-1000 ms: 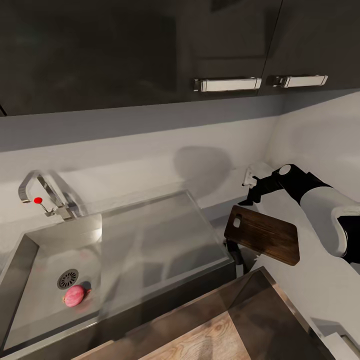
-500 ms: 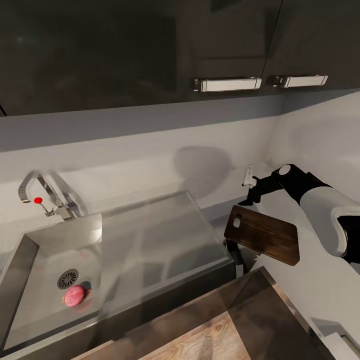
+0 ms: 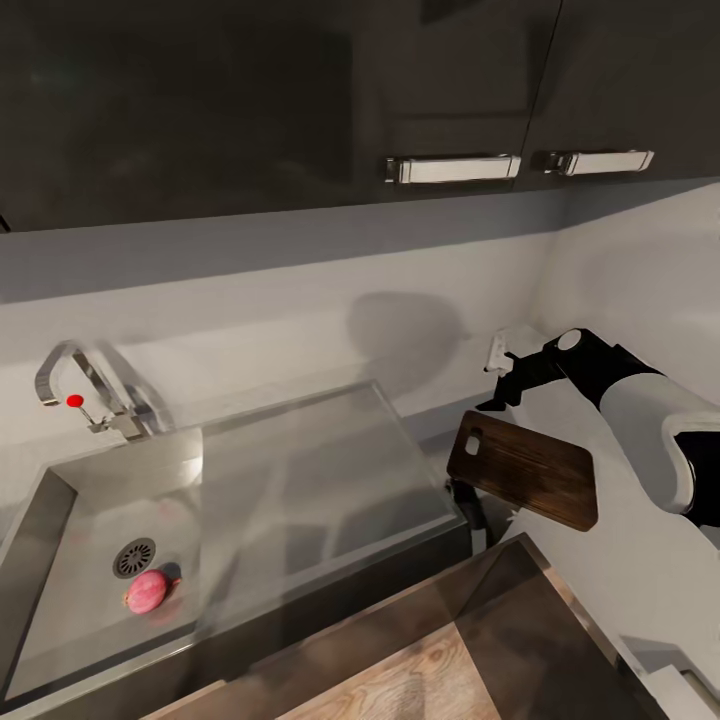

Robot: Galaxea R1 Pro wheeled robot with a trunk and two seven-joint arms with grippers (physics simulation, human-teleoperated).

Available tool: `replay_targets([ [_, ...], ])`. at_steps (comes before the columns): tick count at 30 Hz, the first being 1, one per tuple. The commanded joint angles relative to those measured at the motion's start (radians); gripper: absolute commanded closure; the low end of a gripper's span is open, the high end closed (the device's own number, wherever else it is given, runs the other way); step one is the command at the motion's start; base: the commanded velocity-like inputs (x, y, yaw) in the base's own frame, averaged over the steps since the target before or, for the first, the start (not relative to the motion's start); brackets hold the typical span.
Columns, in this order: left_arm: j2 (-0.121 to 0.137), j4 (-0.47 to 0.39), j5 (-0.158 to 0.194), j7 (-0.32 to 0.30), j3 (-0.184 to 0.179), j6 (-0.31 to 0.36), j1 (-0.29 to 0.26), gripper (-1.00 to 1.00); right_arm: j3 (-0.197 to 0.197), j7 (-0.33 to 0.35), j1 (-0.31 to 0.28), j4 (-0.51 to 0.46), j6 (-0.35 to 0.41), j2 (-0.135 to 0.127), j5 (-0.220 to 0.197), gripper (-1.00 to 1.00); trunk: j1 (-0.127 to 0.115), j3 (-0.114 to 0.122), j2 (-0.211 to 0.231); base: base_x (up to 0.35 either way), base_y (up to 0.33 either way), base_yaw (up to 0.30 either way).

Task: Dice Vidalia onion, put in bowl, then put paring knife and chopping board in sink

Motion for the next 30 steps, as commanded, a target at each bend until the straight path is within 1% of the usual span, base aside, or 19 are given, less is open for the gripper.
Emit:
replay_targets([
  [1, 0.000, 0.002, 0.005, -0.001, 0.002, -0.006, -0.001, -1.00, 0.007, -0.003, -0.001, -0.001, -0.010, -0.001, 0.002, -1.00, 0.001, -0.002, -0.002, 0.000, -0.060, 0.000],
  [7, 0.000, 0.002, 0.005, -0.001, 0.002, -0.006, -0.001, -1.00, 0.008, -0.009, -0.001, 0.000, -0.010, -0.001, 0.002, -1.00, 0.001, -0.002, -0.002, 0.052, -0.107, 0.000],
  [11, 0.000, 0.002, 0.005, -0.001, 0.002, -0.006, -0.001, -1.00, 0.009, -0.009, -0.001, 0.001, -0.011, -0.001, 0.002, -1.00, 0.001, -0.002, -0.002, 0.189, -0.169, 0.000],
  [20, 0.000, 0.002, 0.005, -0.001, 0.002, -0.006, -0.001, -1.00, 0.009, -0.009, -0.001, 0.001, -0.011, -0.001, 0.002, -1.00, 0.001, -0.002, -0.002, 0.181, -0.032, 0.000],
  [30, 0.000, 0.002, 0.005, -0.001, 0.002, -0.006, -0.001, -1.00, 0.009, -0.009, -0.001, 0.003, -0.011, 0.000, 0.002, -1.00, 0.001, -0.002, -0.002, 0.147, -0.115, 0.000],
])
